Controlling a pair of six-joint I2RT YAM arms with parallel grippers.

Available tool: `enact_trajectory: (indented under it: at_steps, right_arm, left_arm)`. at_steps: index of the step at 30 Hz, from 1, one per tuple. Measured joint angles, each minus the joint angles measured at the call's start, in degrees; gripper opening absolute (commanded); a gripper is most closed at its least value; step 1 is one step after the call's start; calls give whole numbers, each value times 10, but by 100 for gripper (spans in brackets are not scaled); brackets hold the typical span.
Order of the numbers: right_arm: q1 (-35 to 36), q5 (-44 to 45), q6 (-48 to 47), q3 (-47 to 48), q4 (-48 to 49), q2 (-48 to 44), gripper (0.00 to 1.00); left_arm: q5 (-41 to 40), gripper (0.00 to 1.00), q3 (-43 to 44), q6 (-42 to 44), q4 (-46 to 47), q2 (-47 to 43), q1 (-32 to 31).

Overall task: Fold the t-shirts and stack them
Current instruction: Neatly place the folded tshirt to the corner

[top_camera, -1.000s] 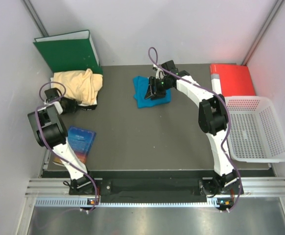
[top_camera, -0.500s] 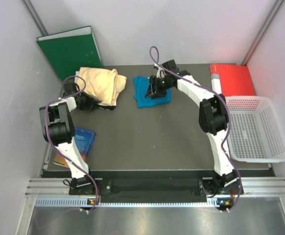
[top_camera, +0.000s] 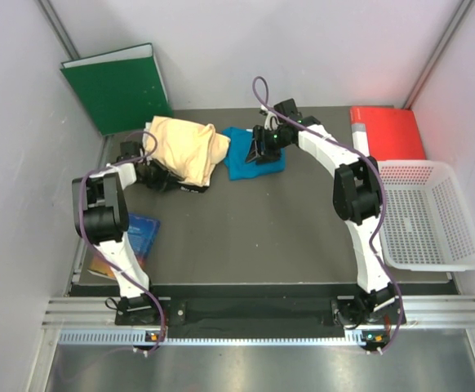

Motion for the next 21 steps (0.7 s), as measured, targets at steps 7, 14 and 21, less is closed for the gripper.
enact_trajectory:
  at_steps: [7,14,21]
  right_arm:
    - [-3,64,-9,0,0,0,52]
    - [-30,142,6,-52,32,-36,63]
    - [-137,156,48,-126,79,-81,69]
  left_arm:
    - [32,99,29,51,-127,0,-32]
    - [-1,99,64,128,-241,-4,-39]
    - [-25,99,73,171,-309,-40,-44]
